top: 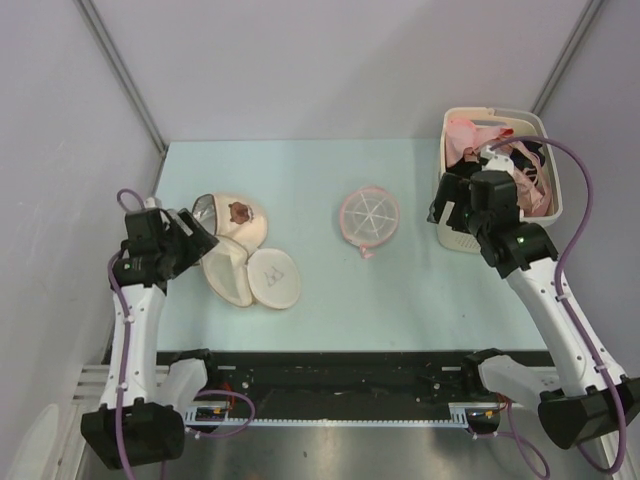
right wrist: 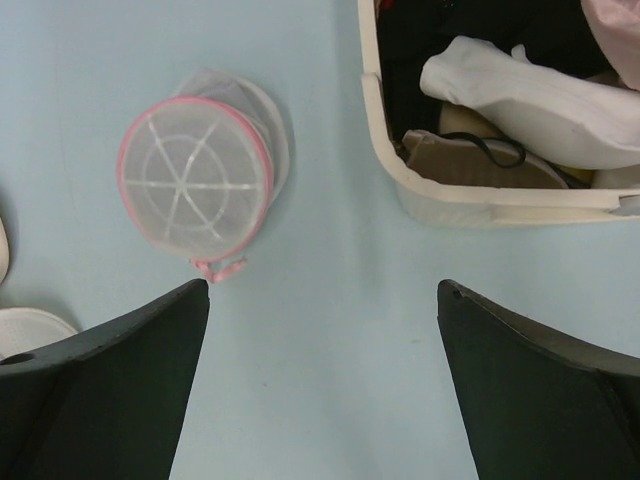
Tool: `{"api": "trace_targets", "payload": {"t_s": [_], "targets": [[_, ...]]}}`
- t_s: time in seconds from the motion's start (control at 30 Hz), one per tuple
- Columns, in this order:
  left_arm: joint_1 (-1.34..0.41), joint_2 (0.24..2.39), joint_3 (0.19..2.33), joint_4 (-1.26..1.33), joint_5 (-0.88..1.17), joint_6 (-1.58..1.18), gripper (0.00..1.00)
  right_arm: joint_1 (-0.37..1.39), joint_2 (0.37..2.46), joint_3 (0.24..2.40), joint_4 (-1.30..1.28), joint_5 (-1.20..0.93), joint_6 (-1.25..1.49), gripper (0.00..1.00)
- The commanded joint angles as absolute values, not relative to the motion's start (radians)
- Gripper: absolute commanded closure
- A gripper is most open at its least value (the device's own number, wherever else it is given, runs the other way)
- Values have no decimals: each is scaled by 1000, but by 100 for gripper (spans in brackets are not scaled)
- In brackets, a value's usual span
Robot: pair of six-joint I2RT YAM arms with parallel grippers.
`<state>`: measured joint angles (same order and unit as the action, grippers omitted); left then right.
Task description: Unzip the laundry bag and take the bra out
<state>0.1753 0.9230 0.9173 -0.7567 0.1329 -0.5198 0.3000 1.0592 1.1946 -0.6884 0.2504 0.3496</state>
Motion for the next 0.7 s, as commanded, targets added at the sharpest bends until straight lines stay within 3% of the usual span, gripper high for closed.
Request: {"api": "trace_targets", "payload": {"t_s": [0.0,0.03,0.27,0.4,0.67], "targets": [[183,767,960,-747,83,-541,7,345,1052,1204,-723,299,362,0],[183,737,965,-738,68,-545,0,363,1051,1204,-724,304,365,0],[183,670,1058,-736,107,-502,0,454,1065,1204,-753,342,379,1],[164,643,1034,-695,268,-456,0,509,1088,1203,-782,402,400,0],[130,624,956,-658,350,-463,0,552,1103,1169,-766,463,433,0]]}}
